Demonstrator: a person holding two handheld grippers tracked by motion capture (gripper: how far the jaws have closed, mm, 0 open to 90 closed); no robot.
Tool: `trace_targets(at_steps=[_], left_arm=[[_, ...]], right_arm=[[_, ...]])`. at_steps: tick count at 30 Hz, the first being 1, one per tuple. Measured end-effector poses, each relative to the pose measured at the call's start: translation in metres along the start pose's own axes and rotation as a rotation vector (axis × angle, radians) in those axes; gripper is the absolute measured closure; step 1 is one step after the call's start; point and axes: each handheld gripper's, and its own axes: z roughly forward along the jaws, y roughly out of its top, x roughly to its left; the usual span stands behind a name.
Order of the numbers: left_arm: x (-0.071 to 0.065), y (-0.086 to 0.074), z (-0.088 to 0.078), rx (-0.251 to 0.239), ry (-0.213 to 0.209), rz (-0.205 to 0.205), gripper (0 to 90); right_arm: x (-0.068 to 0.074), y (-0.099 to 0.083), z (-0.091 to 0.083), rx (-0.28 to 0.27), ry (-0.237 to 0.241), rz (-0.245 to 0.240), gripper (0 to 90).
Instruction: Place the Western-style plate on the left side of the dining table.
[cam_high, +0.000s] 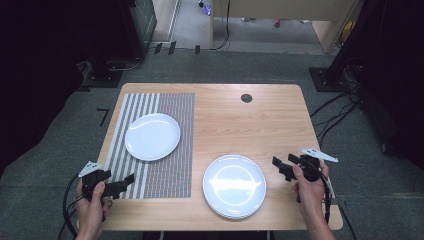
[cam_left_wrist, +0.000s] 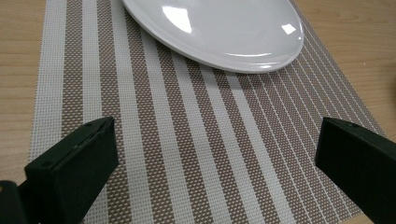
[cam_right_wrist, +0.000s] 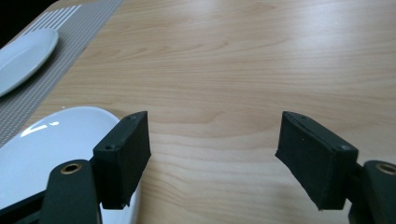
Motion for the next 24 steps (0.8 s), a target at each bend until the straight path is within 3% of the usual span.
trace_targets(at_steps=[4,8,12,19,24], left_arm=[[0.001,-0.005,-0.003,-0.005,0.007,0.001,0.0],[0.007,-0.011,-0.006,-0.008,-0.004,-0.030,0.0],[0.018,-0.018,-0.013,-0.021,0.016,-0.054,0.0],[0.032,-0.032,-0.020,-0.022,0.079,-0.041,0.0],[0.042,-0.040,-0.023,-0.024,0.087,-0.058,0.0]], right_arm=[[-0.014,-0.008,-0.011,-0.002,-0.021,0.018,25.8],[-0.027,-0.016,-0.020,-0.006,-0.043,0.035,26.0],[-0.039,-0.024,-0.030,-0.011,-0.062,0.048,26.2],[-0.057,-0.038,-0.045,-0.007,-0.100,0.065,26.4],[-0.069,-0.048,-0.057,0.002,-0.147,0.066,26.3]])
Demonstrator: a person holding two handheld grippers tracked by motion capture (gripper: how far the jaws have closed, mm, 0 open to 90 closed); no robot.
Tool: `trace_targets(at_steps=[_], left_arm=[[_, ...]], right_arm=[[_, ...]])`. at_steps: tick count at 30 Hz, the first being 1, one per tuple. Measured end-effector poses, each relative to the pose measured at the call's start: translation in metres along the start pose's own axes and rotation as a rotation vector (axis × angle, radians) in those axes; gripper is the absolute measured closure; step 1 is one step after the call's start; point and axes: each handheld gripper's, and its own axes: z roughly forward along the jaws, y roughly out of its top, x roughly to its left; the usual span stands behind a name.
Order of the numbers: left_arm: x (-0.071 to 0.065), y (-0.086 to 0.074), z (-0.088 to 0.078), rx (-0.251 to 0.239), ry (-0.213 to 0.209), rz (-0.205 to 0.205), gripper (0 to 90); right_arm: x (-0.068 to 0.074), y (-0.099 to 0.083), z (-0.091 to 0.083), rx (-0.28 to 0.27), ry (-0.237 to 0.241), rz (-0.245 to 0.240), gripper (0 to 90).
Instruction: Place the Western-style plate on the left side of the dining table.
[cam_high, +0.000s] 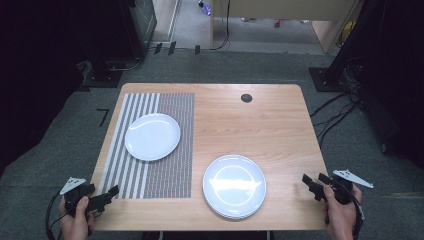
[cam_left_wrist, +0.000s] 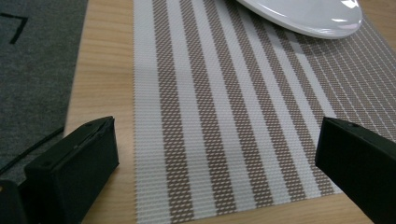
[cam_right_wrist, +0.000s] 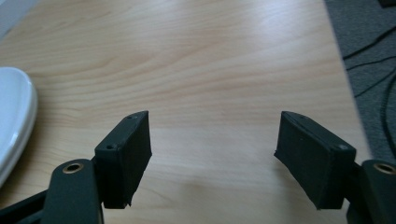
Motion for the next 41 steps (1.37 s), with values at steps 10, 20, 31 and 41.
trace_targets(at_steps=[10,20,31,41], left_arm=[[-0.008,-0.008,0.002,-0.019,0.058,0.086,0.0],[-0.018,-0.014,0.006,-0.011,0.139,0.183,0.0],[-0.021,-0.015,0.008,0.001,0.166,0.221,0.0],[-0.021,-0.015,0.008,0.005,0.164,0.221,0.0]], right_arm=[[-0.010,-0.017,-0.010,0.011,-0.102,-0.078,26.1],[0.006,-0.028,-0.008,0.012,-0.201,-0.194,24.1],[0.006,-0.032,-0.010,-0.007,-0.199,-0.195,23.8],[0.006,-0.032,-0.010,-0.007,-0.199,-0.194,23.7]])
